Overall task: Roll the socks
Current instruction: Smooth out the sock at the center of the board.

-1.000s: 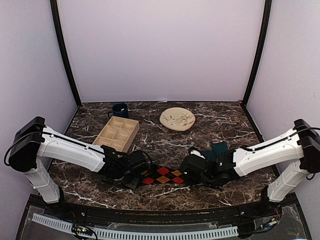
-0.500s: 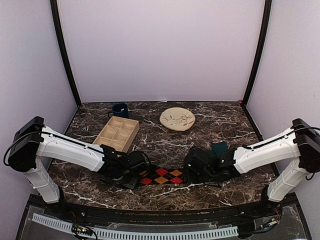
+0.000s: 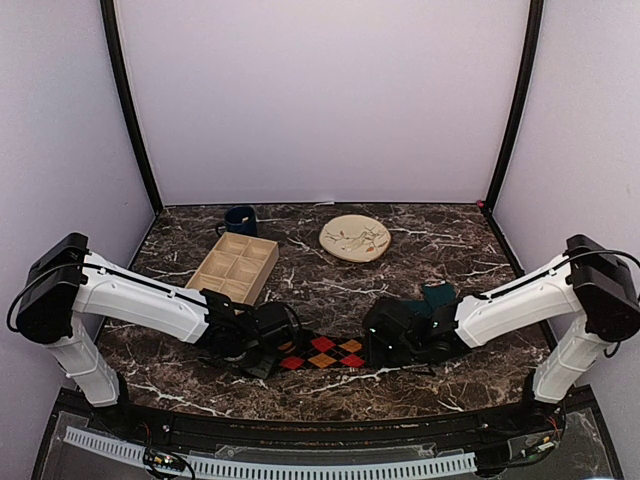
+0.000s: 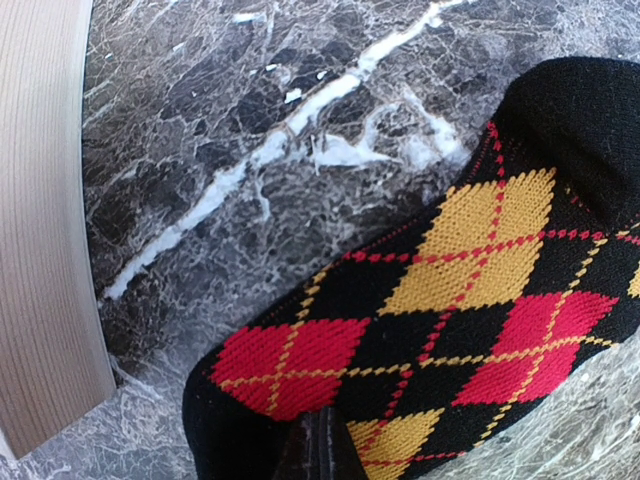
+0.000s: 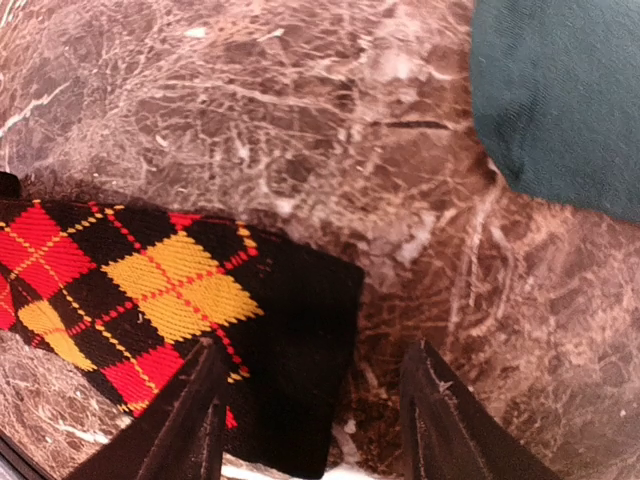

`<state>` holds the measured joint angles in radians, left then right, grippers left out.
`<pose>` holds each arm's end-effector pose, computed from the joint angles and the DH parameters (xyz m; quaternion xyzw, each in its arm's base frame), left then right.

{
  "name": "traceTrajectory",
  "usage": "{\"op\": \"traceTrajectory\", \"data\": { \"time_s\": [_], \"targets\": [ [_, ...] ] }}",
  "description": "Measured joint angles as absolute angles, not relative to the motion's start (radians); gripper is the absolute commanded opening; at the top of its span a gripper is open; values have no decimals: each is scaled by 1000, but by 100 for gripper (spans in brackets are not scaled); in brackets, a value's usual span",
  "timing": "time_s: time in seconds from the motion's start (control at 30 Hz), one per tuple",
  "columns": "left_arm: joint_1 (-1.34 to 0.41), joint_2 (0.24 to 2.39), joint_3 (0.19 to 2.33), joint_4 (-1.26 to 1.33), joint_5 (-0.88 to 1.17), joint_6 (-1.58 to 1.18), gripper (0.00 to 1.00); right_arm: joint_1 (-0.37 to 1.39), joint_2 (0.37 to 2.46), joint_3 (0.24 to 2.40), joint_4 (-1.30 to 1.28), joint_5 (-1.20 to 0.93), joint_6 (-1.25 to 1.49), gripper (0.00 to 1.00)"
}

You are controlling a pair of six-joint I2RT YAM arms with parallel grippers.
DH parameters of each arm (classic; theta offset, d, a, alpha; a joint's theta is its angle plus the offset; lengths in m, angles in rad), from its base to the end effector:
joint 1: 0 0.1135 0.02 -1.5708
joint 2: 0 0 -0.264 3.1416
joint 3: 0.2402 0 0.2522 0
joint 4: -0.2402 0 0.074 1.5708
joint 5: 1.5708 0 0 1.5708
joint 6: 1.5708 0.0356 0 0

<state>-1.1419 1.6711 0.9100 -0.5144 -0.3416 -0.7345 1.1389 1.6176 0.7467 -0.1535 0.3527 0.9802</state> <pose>0.1341 -0.2647 0.1478 0.1727 0.9596 -0.0175 0.2213 0.1333 0.2599 0.1367 -0.0280 0.9487 0.1490 0.2773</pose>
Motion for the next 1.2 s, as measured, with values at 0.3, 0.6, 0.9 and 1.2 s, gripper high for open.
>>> {"op": "traceTrajectory", "data": {
  "time_s": [0.3, 0.6, 0.9, 1.2],
  "targets": [
    [-1142, 1671, 910, -516, -349, -727, 0, 1133, 1640, 747, -106, 325, 1002, 8],
    [-1142, 1671, 915, -527, -362, -714, 0, 1133, 1573, 683, -119, 335, 1056, 0],
    [-1142, 1687, 987, -528, -382, -659, 0, 1133, 1459, 630, -190, 406, 1116, 0],
    [-1141, 1822, 1119, -466, -377, -567, 0, 1133, 1378, 591, -260, 480, 1184, 0]
  ]
}}
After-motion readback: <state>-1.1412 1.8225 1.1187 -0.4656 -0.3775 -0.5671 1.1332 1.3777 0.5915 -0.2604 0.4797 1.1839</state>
